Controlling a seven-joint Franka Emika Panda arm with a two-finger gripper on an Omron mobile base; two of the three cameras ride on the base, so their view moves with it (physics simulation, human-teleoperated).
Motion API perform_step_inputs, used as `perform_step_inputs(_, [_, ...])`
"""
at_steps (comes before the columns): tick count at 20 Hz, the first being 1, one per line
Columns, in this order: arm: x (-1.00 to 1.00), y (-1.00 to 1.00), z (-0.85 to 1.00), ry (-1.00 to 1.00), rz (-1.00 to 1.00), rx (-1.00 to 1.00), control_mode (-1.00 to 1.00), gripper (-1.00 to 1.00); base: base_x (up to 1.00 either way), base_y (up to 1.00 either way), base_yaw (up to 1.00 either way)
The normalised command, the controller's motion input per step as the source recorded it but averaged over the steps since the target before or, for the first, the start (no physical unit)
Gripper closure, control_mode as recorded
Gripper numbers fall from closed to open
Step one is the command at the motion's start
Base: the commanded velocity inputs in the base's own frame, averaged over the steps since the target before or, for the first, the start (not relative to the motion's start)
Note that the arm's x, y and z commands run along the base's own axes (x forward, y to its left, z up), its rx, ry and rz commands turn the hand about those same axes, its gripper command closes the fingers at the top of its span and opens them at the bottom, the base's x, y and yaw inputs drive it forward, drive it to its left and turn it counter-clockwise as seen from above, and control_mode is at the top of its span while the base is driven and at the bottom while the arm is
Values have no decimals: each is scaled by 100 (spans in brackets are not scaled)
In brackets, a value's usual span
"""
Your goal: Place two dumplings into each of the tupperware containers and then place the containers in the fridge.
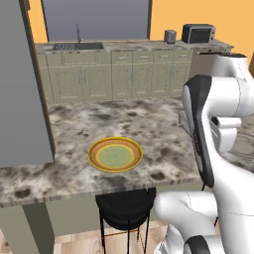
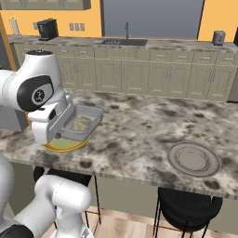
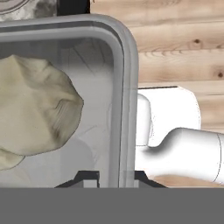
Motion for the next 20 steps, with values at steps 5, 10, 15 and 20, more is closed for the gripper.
perform_step_inputs(5, [-17,20,0,-1,0,0,-100,100,0,0,0])
perform_step_inputs(10, [0,0,0,2,0,0,-100,100,0,0,0])
perform_step_inputs(15, [0,0,0,0,0,0,100,100,-28,0,0])
perform_step_inputs(20, [0,0,0,0,0,0,100,100,-100,31,9])
